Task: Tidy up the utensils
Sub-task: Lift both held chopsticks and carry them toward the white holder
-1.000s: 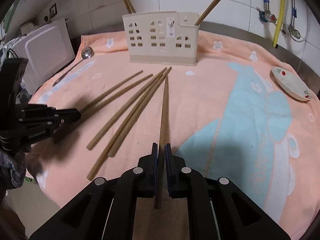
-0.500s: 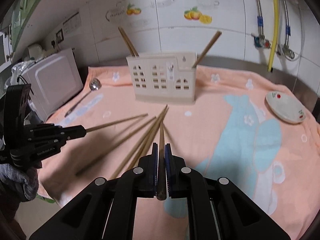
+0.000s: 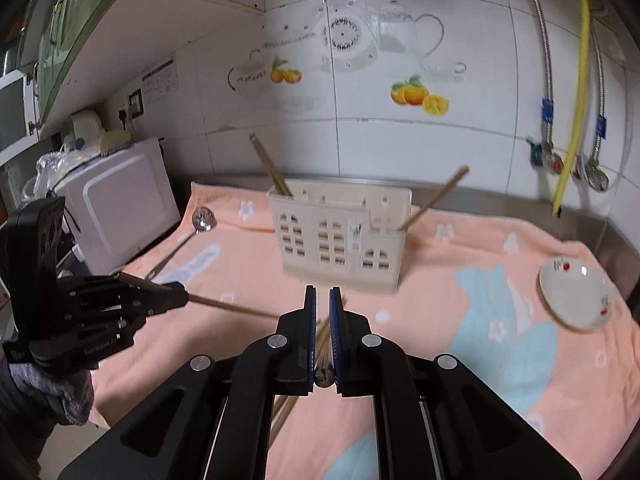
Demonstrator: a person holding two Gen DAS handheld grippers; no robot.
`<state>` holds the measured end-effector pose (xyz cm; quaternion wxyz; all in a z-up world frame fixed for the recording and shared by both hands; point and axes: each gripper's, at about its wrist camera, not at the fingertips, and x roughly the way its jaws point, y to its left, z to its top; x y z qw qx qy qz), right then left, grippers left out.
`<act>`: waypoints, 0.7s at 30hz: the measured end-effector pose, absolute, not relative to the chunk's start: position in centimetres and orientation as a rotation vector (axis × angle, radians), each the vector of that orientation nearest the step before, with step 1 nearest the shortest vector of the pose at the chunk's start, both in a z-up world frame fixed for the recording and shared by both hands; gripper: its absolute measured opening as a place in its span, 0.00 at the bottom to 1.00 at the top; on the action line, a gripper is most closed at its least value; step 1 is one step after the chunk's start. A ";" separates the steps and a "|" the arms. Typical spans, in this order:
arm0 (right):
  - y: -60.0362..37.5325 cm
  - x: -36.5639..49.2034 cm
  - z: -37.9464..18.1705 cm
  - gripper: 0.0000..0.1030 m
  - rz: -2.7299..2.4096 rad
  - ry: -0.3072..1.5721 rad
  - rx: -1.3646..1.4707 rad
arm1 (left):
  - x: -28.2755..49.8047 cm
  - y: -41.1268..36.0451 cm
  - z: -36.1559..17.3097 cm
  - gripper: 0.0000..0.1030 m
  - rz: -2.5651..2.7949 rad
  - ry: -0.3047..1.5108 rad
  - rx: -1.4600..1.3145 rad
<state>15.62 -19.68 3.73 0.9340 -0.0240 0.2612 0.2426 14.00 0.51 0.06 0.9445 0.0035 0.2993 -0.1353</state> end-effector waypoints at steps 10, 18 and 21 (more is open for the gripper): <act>-21.2 21.0 10.7 0.06 0.505 0.503 -0.011 | 17.4 -0.3 3.6 0.05 -0.304 0.581 0.028; -21.4 25.9 14.3 0.06 0.471 0.480 0.018 | 20.0 -1.3 8.2 0.05 -0.317 0.509 0.049; -21.1 27.8 15.3 0.06 0.448 0.472 0.010 | 21.0 -1.7 10.1 0.05 -0.315 0.475 0.062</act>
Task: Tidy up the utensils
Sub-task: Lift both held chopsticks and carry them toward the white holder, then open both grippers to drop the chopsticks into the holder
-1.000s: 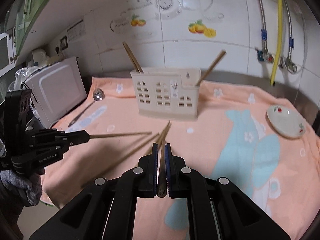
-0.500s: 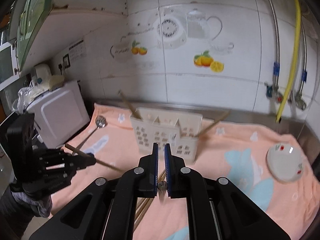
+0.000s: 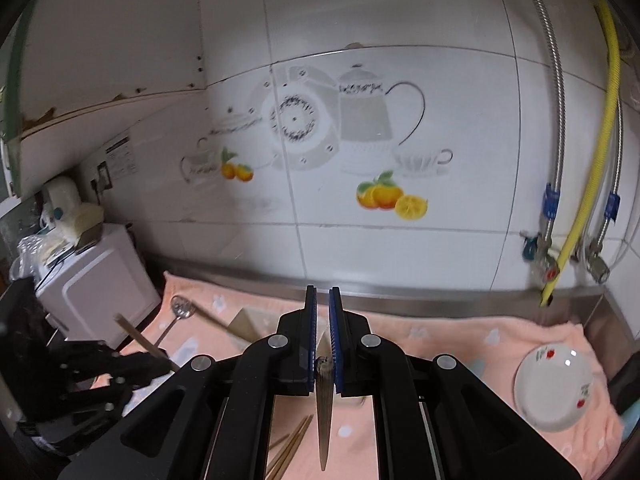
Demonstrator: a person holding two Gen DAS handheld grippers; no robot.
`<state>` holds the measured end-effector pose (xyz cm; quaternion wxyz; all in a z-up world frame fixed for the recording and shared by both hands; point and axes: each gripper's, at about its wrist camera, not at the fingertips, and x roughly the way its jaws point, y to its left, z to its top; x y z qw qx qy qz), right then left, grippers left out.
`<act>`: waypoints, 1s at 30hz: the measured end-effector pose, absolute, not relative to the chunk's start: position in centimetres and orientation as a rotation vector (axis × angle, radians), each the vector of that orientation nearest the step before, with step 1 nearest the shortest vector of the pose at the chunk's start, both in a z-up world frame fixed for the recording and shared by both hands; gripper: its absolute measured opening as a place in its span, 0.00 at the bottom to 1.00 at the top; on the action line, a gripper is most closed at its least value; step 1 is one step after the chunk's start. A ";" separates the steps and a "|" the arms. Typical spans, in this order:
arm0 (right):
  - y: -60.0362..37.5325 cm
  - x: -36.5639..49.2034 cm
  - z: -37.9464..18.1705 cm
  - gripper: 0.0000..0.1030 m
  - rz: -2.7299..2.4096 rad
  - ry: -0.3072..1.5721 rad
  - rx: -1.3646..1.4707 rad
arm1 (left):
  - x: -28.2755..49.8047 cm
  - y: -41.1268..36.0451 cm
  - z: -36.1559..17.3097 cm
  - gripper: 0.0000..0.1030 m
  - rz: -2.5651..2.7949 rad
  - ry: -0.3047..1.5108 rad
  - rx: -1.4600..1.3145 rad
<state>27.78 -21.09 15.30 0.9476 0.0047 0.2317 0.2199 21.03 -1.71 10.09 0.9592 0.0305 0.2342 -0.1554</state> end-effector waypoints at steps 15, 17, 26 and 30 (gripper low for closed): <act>-19.1 34.1 19.7 0.06 0.405 0.372 0.016 | 27.2 -1.2 15.5 0.05 -0.199 0.359 0.105; -18.7 34.8 19.6 0.06 0.410 0.369 0.020 | 27.9 -0.9 14.9 0.05 -0.189 0.370 0.105; -16.6 36.6 16.3 0.06 0.423 0.406 0.004 | 29.4 0.5 11.7 0.05 -0.179 0.445 0.089; -16.5 37.1 14.3 0.06 0.423 0.445 0.007 | 29.5 0.8 10.9 0.06 -0.187 0.466 0.086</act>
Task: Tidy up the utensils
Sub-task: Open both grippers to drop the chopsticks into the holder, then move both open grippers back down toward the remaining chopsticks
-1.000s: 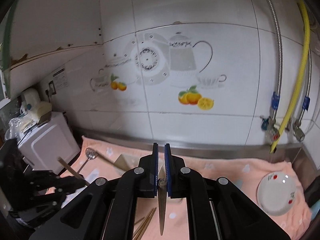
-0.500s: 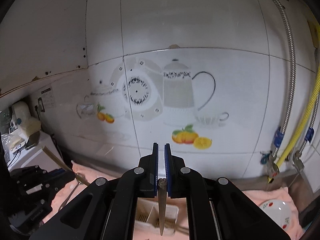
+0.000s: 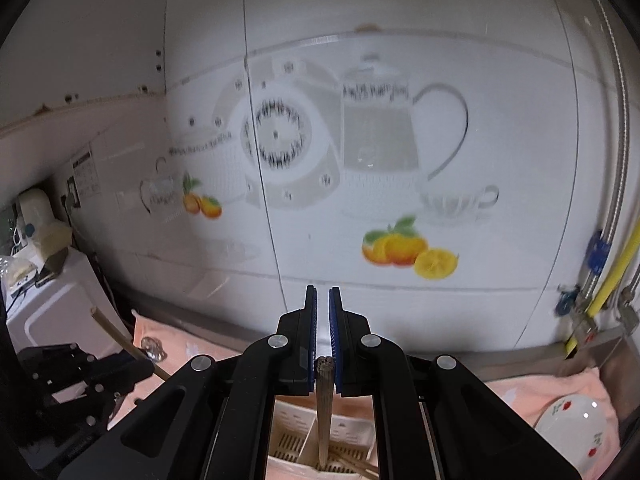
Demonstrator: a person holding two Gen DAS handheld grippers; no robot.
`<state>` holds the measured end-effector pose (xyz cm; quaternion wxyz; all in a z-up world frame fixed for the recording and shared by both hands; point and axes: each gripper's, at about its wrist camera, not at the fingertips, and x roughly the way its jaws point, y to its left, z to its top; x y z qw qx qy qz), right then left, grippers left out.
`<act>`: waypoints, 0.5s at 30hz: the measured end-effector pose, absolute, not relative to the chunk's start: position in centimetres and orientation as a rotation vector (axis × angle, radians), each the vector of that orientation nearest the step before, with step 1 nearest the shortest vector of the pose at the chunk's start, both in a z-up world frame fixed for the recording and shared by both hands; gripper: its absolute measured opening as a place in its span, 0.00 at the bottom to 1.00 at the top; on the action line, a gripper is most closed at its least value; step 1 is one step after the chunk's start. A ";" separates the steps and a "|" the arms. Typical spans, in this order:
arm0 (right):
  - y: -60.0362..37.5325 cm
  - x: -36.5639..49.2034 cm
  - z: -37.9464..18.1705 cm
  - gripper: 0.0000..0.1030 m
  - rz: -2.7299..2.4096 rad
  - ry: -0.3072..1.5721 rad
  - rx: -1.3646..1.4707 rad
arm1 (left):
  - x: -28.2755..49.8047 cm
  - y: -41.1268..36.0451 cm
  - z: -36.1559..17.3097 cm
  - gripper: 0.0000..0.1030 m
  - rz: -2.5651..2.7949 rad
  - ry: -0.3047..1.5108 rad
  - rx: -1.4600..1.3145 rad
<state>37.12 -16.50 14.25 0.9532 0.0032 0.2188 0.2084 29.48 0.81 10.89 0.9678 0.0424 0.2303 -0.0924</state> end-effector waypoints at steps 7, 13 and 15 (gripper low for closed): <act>-16.9 36.7 13.0 0.06 0.414 0.473 -0.007 | 28.9 1.1 10.3 0.07 -0.172 0.473 0.082; -18.2 34.4 13.5 0.08 0.408 0.450 -0.006 | 27.4 1.6 10.7 0.08 -0.152 0.462 0.076; -18.5 33.0 13.4 0.09 0.420 0.449 -0.007 | 26.6 1.9 10.8 0.15 -0.146 0.455 0.071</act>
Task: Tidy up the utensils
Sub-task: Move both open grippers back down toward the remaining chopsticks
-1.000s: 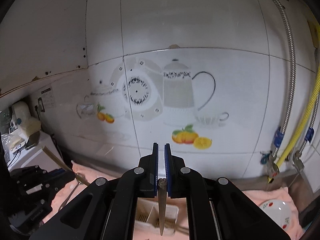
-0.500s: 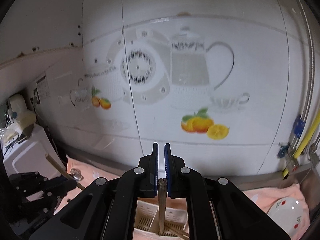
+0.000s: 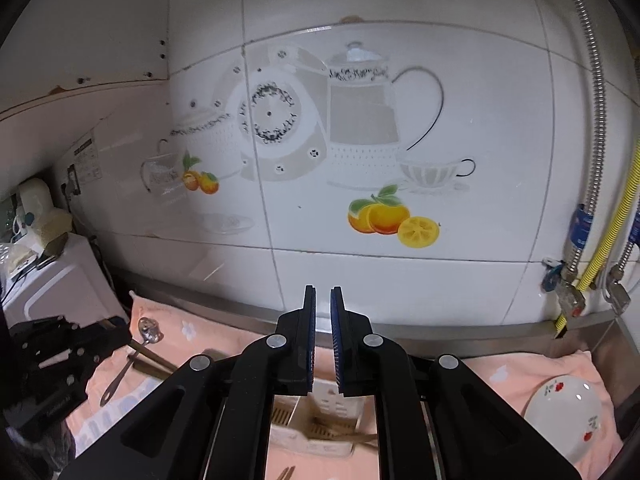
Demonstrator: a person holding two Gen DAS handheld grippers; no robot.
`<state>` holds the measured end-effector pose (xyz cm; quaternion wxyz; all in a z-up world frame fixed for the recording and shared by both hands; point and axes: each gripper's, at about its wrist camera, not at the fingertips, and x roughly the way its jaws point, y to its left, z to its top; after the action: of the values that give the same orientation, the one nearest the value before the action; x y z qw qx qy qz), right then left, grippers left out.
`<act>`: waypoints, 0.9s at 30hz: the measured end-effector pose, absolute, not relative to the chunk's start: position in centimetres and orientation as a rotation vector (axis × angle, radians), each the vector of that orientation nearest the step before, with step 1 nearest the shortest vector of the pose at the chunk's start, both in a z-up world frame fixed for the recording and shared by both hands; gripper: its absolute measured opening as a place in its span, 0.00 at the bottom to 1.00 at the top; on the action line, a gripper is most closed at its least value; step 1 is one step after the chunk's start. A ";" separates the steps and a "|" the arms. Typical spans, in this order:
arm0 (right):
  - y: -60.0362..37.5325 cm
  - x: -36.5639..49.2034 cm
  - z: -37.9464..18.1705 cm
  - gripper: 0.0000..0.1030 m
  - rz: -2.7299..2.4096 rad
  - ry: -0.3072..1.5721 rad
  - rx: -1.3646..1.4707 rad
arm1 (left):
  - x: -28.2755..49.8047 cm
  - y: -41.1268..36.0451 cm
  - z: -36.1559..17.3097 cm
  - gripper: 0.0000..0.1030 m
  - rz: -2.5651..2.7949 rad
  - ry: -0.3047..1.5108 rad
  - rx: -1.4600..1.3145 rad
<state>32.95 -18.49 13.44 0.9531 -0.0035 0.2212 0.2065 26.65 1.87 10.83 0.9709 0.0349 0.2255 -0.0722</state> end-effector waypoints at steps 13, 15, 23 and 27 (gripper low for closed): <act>-18.3 23.1 6.3 0.19 0.458 0.545 -0.093 | 19.0 3.0 8.7 0.54 -0.186 0.417 0.016; -18.0 21.4 4.4 0.19 0.455 0.570 -0.111 | 18.0 3.3 7.7 0.54 -0.184 0.440 -0.003; -17.3 16.0 -1.6 0.19 0.460 0.657 -0.131 | 15.2 4.1 3.7 0.54 -0.171 0.524 -0.047; -16.8 13.6 -4.5 0.19 0.464 0.708 -0.124 | 13.9 4.4 1.7 0.54 -0.174 0.555 -0.079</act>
<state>13.62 -16.78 -4.46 0.9099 -0.0600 0.3433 0.2250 13.91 4.44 1.70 0.9572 -0.0389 0.2735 -0.0858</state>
